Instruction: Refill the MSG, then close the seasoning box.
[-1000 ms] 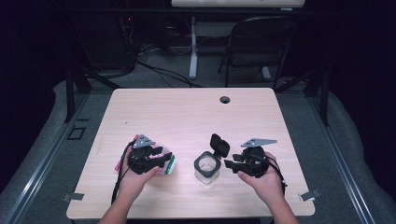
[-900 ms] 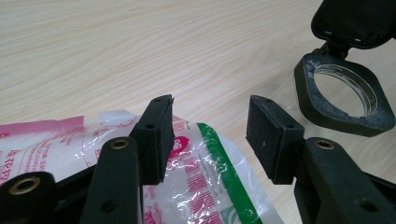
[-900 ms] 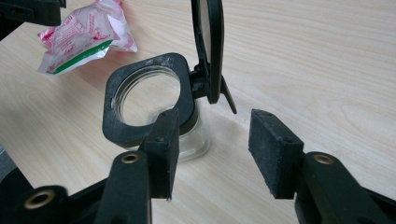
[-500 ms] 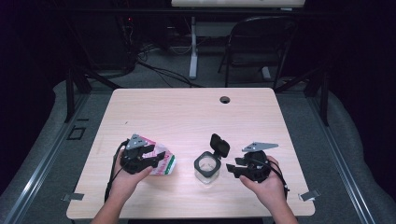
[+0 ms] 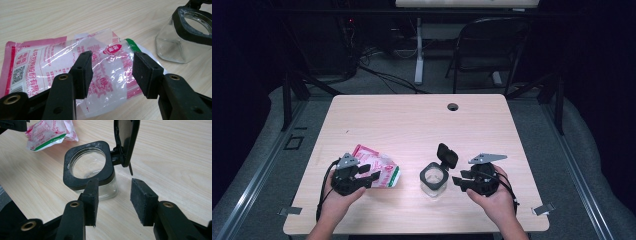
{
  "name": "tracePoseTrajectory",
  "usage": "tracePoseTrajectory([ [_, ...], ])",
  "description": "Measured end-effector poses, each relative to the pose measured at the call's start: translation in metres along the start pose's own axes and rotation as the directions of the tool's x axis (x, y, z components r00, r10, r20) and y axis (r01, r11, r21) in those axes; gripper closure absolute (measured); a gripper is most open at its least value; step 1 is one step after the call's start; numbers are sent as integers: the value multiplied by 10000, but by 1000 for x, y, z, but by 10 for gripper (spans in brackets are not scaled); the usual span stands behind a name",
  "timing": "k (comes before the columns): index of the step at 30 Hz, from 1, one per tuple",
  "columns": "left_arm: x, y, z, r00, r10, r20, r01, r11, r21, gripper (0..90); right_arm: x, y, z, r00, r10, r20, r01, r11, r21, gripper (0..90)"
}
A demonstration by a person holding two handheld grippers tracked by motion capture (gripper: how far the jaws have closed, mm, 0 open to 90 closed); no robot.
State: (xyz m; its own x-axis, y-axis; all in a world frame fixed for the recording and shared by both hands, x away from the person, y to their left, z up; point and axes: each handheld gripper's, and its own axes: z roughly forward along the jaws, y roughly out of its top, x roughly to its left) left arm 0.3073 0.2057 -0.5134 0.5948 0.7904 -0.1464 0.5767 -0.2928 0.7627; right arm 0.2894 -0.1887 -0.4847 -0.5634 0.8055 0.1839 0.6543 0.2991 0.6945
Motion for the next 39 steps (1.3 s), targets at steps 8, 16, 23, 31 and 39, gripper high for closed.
tracePoseTrajectory([
  [8, -7, -4, 1, 9999, 89, -58, -89, 10000, -34, 449, 3, 1, 5, 9998, 108, -156, -105, 9998, 171, 560],
  [16, -21, -6, 13, 9986, 509, 126, -511, 9986, 161, 396, 2, 1, 7, 9998, 125, -176, -124, 9999, 83, 549],
  [23, -39, -3, 20, 9952, 943, 265, -947, 9954, 149, 368, 1, 1, 6, 9998, 108, -157, -108, 9999, -7, 537],
  [31, -56, -5, 29, 9855, 1698, 61, -1699, 9845, 444, 353, 1, 1, 5, 9998, 109, -160, -109, 9999, -14, 530],
  [39, -56, -13, 42, 9660, 2429, -883, -2338, 9668, 1028, 358, 1, 1, 6, 9999, 91, -141, -92, 9999, -46, 521],
])
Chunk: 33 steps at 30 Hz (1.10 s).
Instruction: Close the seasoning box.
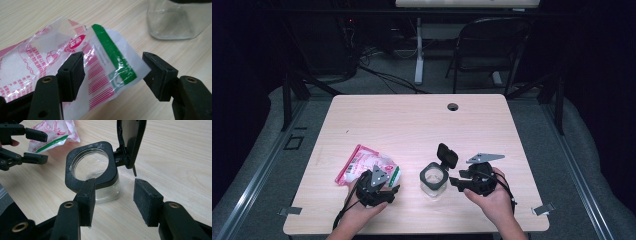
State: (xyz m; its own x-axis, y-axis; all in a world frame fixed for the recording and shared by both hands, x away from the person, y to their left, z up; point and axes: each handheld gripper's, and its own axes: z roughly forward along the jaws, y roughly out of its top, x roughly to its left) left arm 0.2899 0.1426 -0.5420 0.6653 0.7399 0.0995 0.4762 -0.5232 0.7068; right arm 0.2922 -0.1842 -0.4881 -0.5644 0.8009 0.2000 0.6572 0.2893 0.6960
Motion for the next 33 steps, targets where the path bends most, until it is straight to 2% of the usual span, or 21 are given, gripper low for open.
tracePoseTrajectory([
  [2, 0, -2, 2, 9999, 46, -155, -46, 10000, 20, 357, 0, 0, 0, 10000, 28, 30, -28, 10000, 42, 519],
  [4, 1, -2, 3, 9999, 48, -133, -48, 10000, -17, 354, 0, 0, 0, 10000, 74, 38, -74, 9999, 81, 518],
  [6, 1, -2, 2, 9996, 252, -162, -251, 9997, 51, 353, 0, 0, 0, 10000, 75, 39, -75, 9999, 82, 517],
  [9, 1, -4, 2, 9982, 424, -418, -418, 9990, 159, 370, 0, 0, 1, 10000, 13, 26, -13, 10000, 17, 516],
  [14, 8, -5, -2, 9997, 16, -246, -17, 10000, -38, 481, 0, 0, 0, 10000, 77, 21, -77, 9999, 97, 514],
  [19, 12, -7, 1, 9998, -82, -196, 83, 10000, 25, 568, 0, 0, 1, 10000, 23, 30, -23, 10000, 48, 514],
  [21, 14, -7, 3, 9994, -41, -331, 42, 10000, 52, 592, 0, 0, 1, 10000, 10, 13, -10, 10000, 77, 514],
  [24, 17, -8, 5, 9996, -133, -269, 136, 9999, 103, 632, 0, 0, 2, 10000, -26, -19, 26, 10000, 79, 513],
  [25, 19, -8, 7, 9994, -279, -195, 282, 9995, 115, 644, 1, 0, 3, 10000, -5, 8, 5, 10000, 61, 513],
  [30, 23, -10, 10, 9993, -327, -178, 329, 9993, 158, 728, 0, 0, 3, 10000, -44, 23, 43, 9999, 133, 512],
  [33, 25, -9, 13, 9995, -267, -140, 272, 9989, 370, 766, 1, 0, 3, 10000, 10, -12, -10, 10000, 85, 512],
])
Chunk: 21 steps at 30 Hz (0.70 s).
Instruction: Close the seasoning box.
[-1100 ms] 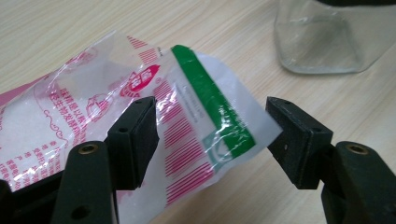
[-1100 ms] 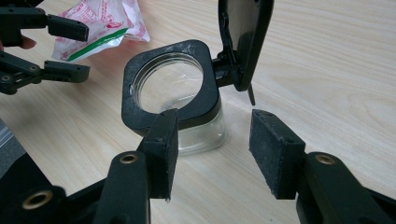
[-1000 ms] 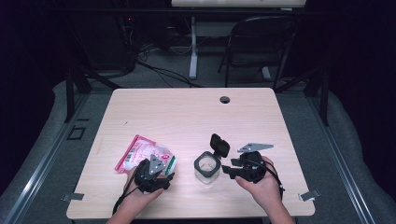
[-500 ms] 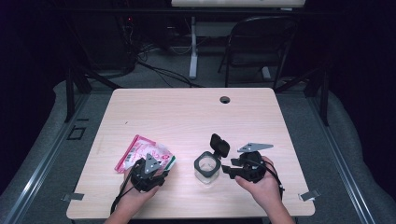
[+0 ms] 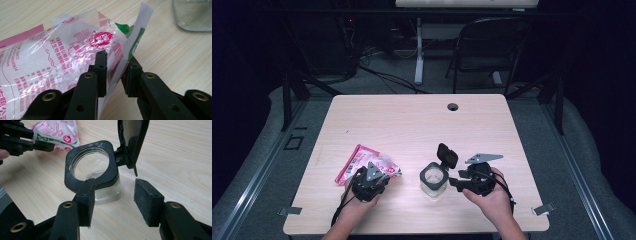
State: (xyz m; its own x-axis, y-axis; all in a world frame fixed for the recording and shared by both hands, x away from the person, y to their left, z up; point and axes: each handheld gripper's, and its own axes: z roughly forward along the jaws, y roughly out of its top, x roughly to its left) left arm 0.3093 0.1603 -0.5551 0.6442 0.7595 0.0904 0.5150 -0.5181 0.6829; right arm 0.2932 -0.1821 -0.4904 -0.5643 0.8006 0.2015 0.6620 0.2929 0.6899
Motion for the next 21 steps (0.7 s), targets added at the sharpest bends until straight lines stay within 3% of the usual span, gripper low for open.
tracePoseTrajectory([
  [6, 1, 0, 5, 9998, 113, -171, -110, 9998, 155, 825, 0, 0, 0, 10000, -23, -3, 23, 10000, 80, 511],
  [12, 7, 1, 3, 9999, -107, 17, 106, 9999, 108, 879, 0, 0, 1, 10000, 16, -2, -16, 10000, 35, 510],
  [16, 15, 0, 1, 9970, -671, 379, 677, 9976, -144, 889, 0, 0, 1, 10000, -8, 15, 8, 10000, 36, 509],
  [20, 22, 0, -4, 9906, -1133, 772, 1158, 9928, -290, 897, 0, 0, 0, 10000, -15, 3, 15, 10000, 67, 509],
  [21, 27, 1, -8, 9859, -1381, 941, 1420, 9892, -365, 897, 0, 0, 0, 10000, -17, 3, 17, 10000, 58, 509],
])
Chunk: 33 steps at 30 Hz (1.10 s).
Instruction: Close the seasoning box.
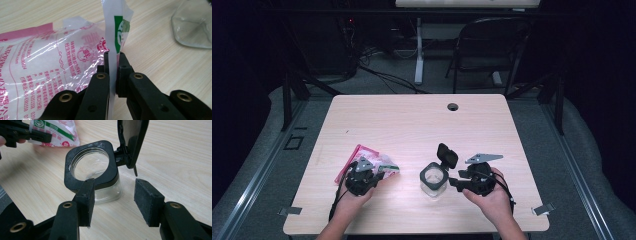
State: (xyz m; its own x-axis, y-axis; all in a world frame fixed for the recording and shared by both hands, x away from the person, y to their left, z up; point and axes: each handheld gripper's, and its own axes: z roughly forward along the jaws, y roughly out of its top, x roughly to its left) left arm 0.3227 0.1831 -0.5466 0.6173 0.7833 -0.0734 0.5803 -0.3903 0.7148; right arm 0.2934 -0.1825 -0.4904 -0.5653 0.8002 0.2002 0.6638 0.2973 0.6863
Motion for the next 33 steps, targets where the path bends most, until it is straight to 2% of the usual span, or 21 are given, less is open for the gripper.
tracePoseTrajectory([
  [8, 6, 7, -14, 9996, 131, -232, -137, 9996, -247, 899, 0, -1, 1, 10000, 71, 24, -71, 10000, 24, 507],
  [11, 7, 13, -21, 9985, 265, -472, -280, 9992, -298, 899, -1, 0, 1, 10000, 42, -14, -42, 10000, -29, 506],
  [24, 20, 25, -41, 9977, 54, -675, -97, 9979, -633, 899, -1, -1, -1, 9999, 164, 41, -163, 9998, -75, 502],
  [33, 25, 39, -54, 9934, 364, -1086, -429, 9973, -588, 899, -2, 0, -1, 9999, 155, 52, -154, 9998, -155, 497],
])
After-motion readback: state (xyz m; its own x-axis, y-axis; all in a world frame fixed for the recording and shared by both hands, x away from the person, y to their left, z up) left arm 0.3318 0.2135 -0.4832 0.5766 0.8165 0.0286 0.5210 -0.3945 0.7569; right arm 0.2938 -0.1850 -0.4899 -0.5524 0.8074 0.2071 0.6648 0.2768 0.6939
